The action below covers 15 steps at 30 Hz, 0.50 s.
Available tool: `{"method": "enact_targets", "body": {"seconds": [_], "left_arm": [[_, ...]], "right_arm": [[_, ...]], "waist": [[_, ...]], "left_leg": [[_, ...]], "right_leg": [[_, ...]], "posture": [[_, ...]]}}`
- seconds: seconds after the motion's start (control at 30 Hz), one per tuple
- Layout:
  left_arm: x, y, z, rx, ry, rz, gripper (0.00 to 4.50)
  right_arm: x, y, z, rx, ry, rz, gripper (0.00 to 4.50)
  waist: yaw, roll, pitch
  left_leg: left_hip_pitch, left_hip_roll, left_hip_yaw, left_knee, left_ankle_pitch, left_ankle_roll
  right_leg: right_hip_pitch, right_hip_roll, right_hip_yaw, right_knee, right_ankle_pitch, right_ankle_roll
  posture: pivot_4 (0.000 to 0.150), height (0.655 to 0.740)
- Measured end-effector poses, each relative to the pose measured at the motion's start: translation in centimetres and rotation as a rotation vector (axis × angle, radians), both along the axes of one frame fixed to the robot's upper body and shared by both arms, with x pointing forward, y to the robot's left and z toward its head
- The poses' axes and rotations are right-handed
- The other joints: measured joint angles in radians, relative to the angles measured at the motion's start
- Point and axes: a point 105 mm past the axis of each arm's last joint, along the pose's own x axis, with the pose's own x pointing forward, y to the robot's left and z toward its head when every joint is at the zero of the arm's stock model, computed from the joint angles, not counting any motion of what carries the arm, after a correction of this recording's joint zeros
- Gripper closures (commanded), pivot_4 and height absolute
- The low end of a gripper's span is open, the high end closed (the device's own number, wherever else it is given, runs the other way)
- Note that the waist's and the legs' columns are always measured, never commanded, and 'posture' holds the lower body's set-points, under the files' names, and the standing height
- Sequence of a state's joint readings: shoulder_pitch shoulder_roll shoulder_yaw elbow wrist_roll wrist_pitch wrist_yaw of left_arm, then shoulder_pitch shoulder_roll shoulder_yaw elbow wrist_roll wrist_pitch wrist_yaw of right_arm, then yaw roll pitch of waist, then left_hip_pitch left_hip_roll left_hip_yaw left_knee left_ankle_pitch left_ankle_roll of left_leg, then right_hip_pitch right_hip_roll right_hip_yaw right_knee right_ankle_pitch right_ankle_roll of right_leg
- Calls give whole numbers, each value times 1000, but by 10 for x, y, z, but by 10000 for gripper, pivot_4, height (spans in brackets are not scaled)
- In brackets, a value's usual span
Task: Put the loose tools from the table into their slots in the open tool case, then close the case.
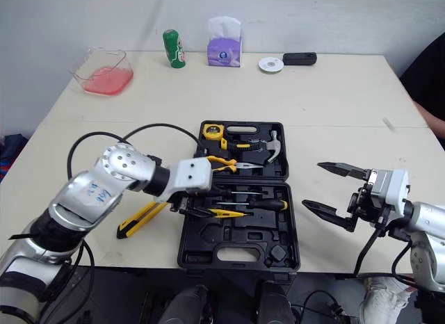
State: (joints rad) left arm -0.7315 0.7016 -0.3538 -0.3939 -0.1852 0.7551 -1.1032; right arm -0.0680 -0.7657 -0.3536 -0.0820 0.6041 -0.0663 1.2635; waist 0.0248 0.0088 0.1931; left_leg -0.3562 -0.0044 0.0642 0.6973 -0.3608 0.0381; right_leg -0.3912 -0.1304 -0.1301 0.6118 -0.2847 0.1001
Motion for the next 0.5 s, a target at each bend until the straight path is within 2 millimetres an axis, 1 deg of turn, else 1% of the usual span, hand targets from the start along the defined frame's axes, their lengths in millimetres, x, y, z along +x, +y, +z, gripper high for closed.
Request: {"method": "enact_targets", "body": {"seconds": [0.03,0.07,0.13,0.23,0.3,0.37,0.43,0.5], "left_arm": [[2,1,1,-32,-9,-4,13826],[4,3,2,-66,-18,-7,16305],[4,13,1,-122,-36,-32,21747],[-1,29,-9,-179,-32,-68,34694],[-4,29,-11,-213,-34,-102,44392],[-5,28,-12,-259,-51,-117,44392],[-7,23,-16,-301,-63,-136,44392],[-3,22,-21,-318,-60,-114,44392]], "right_arm": [[1,-1,-1,-2,4,-4,0],[1,-2,-1,-4,6,-5,0],[2,-1,0,-11,1,-4,0],[2,-2,-1,-15,3,-7,0],[3,-2,-1,-19,4,-8,0],[2,-2,-2,-19,8,-2,0],[-1,-1,-4,-24,22,13,0],[-5,0,-8,-31,37,32,0]], "waist": [[0,0,0],[0,0,0],[0,0,0],[-1,0,0],[2,0,0],[5,0,0],[5,0,0],[3,0,0]], "left_leg": [[0,0,0,0,0,0],[0,0,0,0,0,0],[0,0,0,0,0,0],[0,0,0,0,0,0],[0,0,0,1,0,0],[0,-1,0,1,-1,1],[0,-1,0,1,-1,1],[-1,-1,0,1,-1,1]], "right_leg": [[0,0,0,0,0,0],[0,0,0,0,0,0],[0,0,0,0,0,0],[0,0,-1,0,0,0],[0,-1,-1,0,0,0],[1,-1,-1,0,0,1],[1,-1,-1,-1,1,1],[1,0,-1,-1,1,1]], "posture": [[1500,7400],[1500,7400],[1500,7400],[1500,7400],[1500,7400],[1500,7400],[1500,7400],[1500,7400]]}}
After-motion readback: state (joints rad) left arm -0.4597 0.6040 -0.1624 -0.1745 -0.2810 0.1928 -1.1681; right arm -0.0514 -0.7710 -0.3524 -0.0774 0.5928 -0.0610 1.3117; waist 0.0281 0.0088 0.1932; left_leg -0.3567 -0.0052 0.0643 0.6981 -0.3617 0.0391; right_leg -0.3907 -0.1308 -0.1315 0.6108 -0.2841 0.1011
